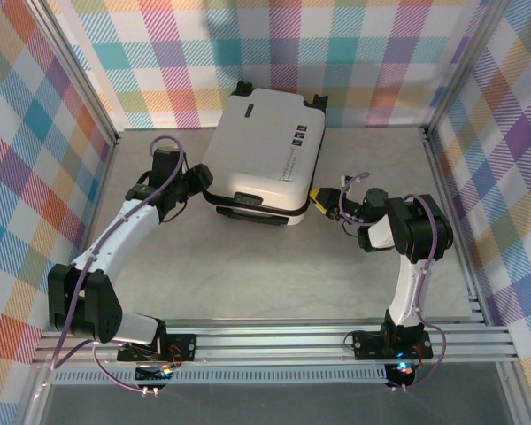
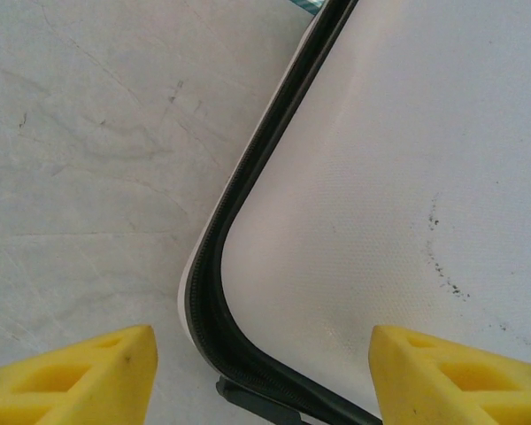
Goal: Pack the luggage
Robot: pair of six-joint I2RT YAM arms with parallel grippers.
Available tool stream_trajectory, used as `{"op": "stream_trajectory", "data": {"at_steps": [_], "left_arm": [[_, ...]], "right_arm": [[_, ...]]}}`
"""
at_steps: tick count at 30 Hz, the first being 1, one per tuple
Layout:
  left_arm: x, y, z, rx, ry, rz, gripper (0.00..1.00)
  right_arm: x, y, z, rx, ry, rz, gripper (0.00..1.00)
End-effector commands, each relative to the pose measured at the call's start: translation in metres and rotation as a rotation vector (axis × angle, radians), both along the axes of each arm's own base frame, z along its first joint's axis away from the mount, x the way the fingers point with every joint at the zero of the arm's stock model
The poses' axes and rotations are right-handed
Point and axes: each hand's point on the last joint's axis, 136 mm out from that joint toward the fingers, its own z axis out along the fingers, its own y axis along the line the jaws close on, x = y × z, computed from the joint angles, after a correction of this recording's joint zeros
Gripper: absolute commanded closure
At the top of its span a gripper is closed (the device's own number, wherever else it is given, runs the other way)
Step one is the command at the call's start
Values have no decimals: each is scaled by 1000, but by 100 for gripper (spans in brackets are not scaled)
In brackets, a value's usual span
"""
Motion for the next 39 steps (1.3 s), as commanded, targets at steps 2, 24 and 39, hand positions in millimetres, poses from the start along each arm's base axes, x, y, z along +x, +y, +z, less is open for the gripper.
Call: {"op": "stream_trajectory", "data": {"at_steps": [2, 24, 39], "left_arm": [[-6, 3, 9, -10, -21, -7, 35], [-11, 3, 13, -19, -29, -5, 36], [-9, 2, 12, -27, -30, -4, 36]], "right_arm": [[-23, 20, 12, 9, -38, 96, 49], [-48, 15, 11, -8, -25, 92, 66], [-50, 18, 8, -39, -50, 132, 77]]}}
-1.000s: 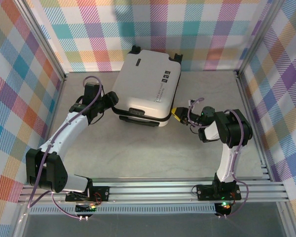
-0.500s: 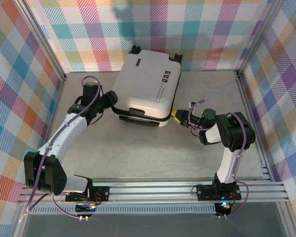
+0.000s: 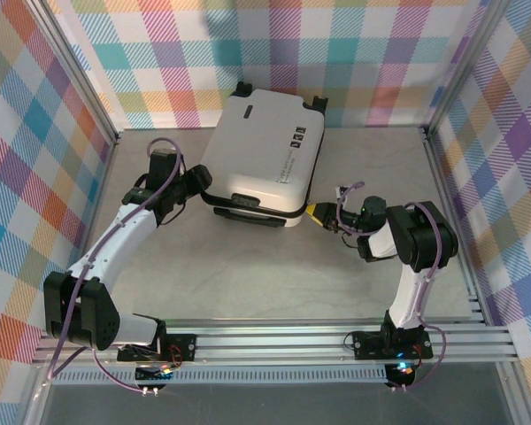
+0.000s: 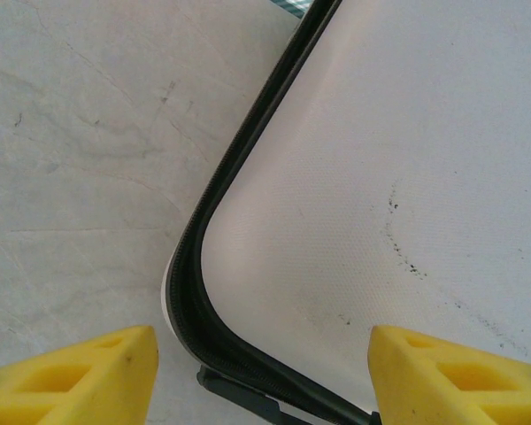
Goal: Pack the luggage
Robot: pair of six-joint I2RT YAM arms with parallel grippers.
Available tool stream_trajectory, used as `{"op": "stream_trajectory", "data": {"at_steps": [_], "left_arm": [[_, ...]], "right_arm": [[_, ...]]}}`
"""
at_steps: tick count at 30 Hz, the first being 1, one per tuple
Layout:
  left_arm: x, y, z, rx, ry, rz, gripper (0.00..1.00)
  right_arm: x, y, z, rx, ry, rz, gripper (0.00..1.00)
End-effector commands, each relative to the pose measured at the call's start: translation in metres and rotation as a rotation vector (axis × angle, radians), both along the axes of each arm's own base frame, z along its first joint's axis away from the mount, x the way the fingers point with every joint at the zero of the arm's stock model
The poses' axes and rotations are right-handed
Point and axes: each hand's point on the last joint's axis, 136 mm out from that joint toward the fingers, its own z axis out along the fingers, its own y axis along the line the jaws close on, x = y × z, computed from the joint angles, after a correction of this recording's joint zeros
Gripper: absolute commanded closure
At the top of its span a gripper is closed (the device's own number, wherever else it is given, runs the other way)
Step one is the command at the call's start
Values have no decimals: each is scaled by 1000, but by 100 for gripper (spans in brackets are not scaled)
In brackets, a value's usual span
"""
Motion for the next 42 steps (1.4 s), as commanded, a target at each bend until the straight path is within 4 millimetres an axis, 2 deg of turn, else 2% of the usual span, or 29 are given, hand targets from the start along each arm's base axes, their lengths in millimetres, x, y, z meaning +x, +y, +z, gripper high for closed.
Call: {"op": "stream_trajectory", "data": {"at_steps": [1, 9, 15, 20, 23, 26, 31, 37, 40, 42], "left_arm": [[-1, 3, 4, -8, -9, 6, 36], [-4, 4, 3, 1, -3, 3, 36], [-6, 15, -9, 50, 34, 42, 36], [-6, 29, -18, 114, 55, 90, 36], [-3, 30, -26, 122, 74, 96, 36], [-4, 33, -38, 135, 106, 106, 36], [-18, 37, -56, 138, 134, 118, 38], [-40, 48, -60, 148, 140, 162, 38], [-51, 54, -58, 145, 130, 192, 38], [-58, 51, -61, 117, 127, 183, 39]], "right_arm": [[-5, 6, 15, -1, -74, 45, 80], [-6, 4, 25, -63, -121, 38, 100], [-17, -5, 30, -237, -178, 1, 100], [-39, -11, 39, -445, -264, -30, 100], [-50, -12, 45, -504, -309, -25, 100], [-54, -12, 43, -546, -321, -17, 100], [-67, -8, 47, -565, -390, 11, 100], [-88, 10, 65, -533, -520, 105, 100], [-97, 18, 68, -533, -550, 156, 100], [-104, 25, 68, -529, -557, 202, 100]]}}
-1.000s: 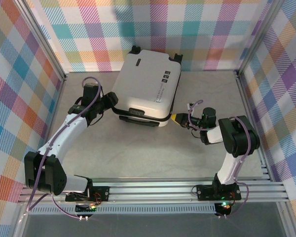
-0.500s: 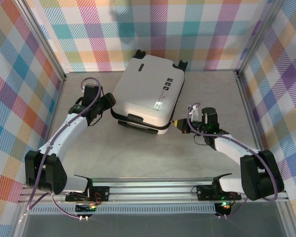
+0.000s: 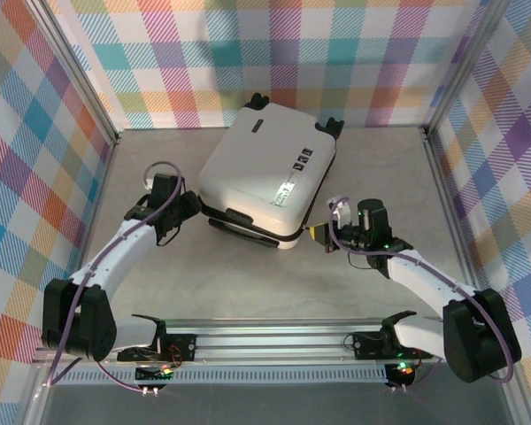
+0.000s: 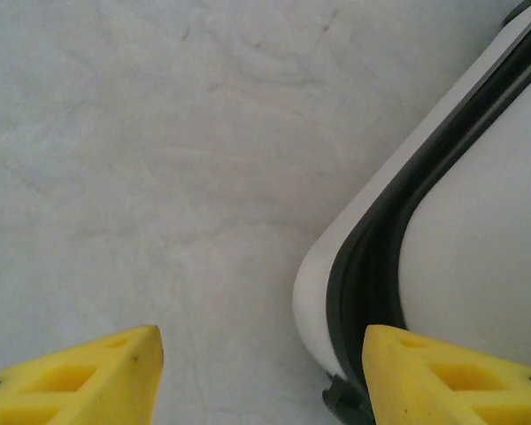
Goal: Pack the luggage
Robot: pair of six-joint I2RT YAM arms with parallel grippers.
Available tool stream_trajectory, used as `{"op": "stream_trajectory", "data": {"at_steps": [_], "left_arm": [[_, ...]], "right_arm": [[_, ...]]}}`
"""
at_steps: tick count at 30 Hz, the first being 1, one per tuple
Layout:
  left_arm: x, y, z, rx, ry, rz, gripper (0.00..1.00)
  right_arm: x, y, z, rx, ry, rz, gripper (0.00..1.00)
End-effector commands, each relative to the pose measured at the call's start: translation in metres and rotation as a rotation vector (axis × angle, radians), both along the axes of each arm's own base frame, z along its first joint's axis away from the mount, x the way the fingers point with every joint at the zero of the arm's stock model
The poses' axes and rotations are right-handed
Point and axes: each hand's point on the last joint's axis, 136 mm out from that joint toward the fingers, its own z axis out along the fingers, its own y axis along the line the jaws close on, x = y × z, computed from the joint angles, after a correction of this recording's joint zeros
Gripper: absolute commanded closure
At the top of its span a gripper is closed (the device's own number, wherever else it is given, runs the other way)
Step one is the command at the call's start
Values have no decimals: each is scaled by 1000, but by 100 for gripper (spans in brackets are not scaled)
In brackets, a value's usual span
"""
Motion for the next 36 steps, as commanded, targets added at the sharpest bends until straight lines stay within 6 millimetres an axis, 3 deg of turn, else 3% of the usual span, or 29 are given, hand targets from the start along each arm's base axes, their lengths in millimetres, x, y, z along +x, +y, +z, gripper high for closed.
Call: {"op": "stream_trajectory", "data": {"at_steps": [1, 10, 18, 23, 28, 36], "left_arm": [[-14, 5, 5, -25, -19, 35, 40], [-47, -15, -27, -82, 25, 20, 43], [-72, -32, -47, -87, 62, -3, 52], [-89, -53, -62, -171, 73, -17, 50], [-86, -78, -64, -322, -13, -54, 44], [-84, -95, -56, -420, -61, -103, 41]], "right_arm": [[-22, 29, 37, 59, -114, 202, 100], [-54, 55, 41, 41, -157, 379, 100], [-40, 52, 40, 3, -142, 306, 100], [-36, 53, 39, 6, -138, 286, 100], [-37, 52, 38, 14, -137, 284, 100], [-40, 50, 34, 13, -124, 278, 100]]}}
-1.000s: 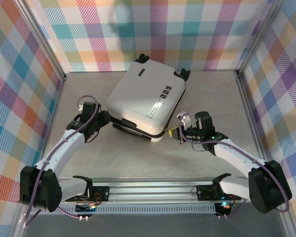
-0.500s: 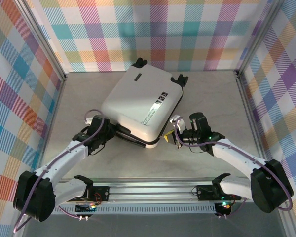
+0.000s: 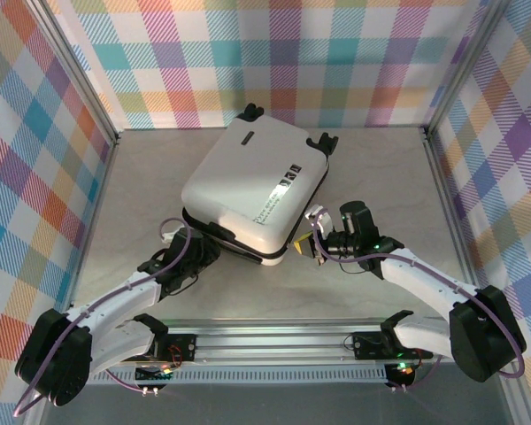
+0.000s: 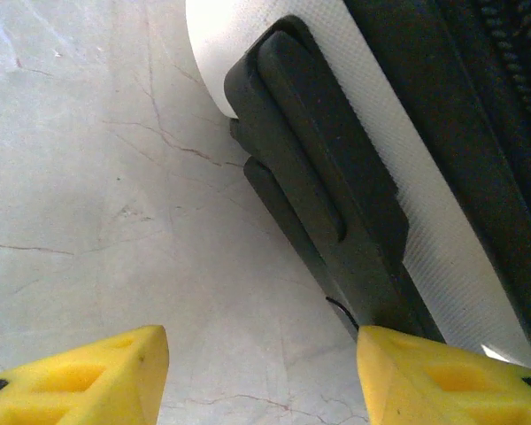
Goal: Pack the luggage
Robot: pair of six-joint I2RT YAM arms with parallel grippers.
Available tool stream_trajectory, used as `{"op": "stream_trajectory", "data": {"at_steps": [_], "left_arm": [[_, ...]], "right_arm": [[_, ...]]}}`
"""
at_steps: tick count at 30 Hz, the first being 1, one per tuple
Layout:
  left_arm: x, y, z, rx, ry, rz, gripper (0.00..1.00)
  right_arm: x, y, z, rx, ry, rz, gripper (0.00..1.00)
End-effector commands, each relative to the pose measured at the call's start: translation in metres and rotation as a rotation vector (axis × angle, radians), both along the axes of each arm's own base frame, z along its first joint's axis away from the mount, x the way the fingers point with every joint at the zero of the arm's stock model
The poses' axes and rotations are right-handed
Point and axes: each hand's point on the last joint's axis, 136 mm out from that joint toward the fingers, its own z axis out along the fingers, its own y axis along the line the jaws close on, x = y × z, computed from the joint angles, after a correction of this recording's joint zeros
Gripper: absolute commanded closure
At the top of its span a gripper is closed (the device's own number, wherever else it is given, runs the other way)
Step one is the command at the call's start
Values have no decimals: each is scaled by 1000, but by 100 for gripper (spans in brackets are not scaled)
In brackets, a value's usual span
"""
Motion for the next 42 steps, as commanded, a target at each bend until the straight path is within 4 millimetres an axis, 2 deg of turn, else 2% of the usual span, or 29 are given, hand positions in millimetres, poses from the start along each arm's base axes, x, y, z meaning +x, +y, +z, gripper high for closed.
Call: {"op": "stream_trajectory", "data": {"at_steps": [1, 5, 8, 11, 14, 17, 22, 27, 31, 38, 42], "left_arm": [[11, -25, 33, -137, -113, -47, 41], [9, -24, 55, -173, -160, -47, 41], [8, -24, 62, -188, -179, -44, 40], [10, -20, 49, -158, -146, -23, 40], [11, -27, 34, -179, -112, -29, 44], [11, -27, 28, -192, -105, -22, 49], [13, -26, 26, -179, -109, -14, 50], [14, -23, 10, -168, -88, 9, 55], [19, -26, 0, -162, -74, 15, 66], [21, -26, -7, -184, -55, 53, 96], [21, -22, -5, -198, -60, 97, 100]], "right_arm": [[0, 10, 29, 77, -74, 43, 100], [-2, 8, 31, 78, -83, 40, 100], [-1, 9, 32, 81, -86, 40, 100], [-1, 9, 31, 82, -85, 40, 100], [-1, 9, 30, 76, -81, 39, 100], [-1, 8, 31, 74, -86, 35, 100], [-2, 7, 32, 76, -88, 33, 100], [-2, 7, 31, 76, -86, 32, 100], [-3, 6, 28, 70, -72, 28, 100], [-15, 5, 21, 93, -36, 39, 100], [-25, 10, 19, 102, -24, 69, 100]]}}
